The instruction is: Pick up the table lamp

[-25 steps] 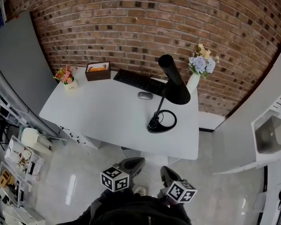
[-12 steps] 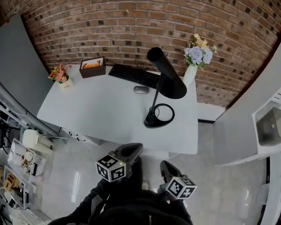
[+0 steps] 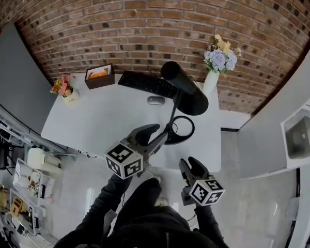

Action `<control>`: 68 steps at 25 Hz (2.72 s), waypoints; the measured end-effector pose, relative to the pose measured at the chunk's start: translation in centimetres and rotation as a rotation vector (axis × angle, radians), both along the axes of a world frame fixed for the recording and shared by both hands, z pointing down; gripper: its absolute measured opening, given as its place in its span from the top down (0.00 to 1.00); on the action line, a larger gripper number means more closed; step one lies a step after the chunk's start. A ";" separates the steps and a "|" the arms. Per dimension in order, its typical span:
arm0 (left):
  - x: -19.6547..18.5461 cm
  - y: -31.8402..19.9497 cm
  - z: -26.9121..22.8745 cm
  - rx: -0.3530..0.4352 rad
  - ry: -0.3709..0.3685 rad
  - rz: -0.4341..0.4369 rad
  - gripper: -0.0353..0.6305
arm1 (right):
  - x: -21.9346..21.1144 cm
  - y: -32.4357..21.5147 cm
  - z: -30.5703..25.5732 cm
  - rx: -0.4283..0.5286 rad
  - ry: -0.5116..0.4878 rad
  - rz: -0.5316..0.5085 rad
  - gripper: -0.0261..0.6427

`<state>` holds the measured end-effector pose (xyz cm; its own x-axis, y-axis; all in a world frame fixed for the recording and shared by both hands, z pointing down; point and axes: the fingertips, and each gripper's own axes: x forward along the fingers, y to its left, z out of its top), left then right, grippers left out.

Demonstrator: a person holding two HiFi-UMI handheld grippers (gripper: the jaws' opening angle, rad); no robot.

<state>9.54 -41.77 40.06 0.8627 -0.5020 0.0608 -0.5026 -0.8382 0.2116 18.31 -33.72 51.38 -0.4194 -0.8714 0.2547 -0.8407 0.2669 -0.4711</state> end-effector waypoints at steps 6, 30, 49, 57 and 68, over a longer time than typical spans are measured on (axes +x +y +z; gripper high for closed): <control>2.4 -3.9 -4.7 0.120 -0.030 0.075 0.64 | -1.0 -5.4 -1.0 0.038 0.069 -0.023 0.69; 6.7 -7.3 -7.6 0.225 -0.077 0.176 0.86 | -4.1 -14.8 0.9 0.129 0.228 -0.070 0.69; 6.9 -7.3 -7.6 0.221 -0.053 0.221 0.87 | -6.5 -16.0 1.2 0.190 0.453 -0.176 0.84; 7.2 -7.6 -7.8 0.219 -0.037 0.220 0.87 | -6.6 -16.3 1.0 0.183 0.443 -0.191 0.84; 5.9 -10.6 -10.0 0.163 0.041 0.176 0.87 | -8.1 -16.9 -1.4 0.218 0.417 -0.267 0.85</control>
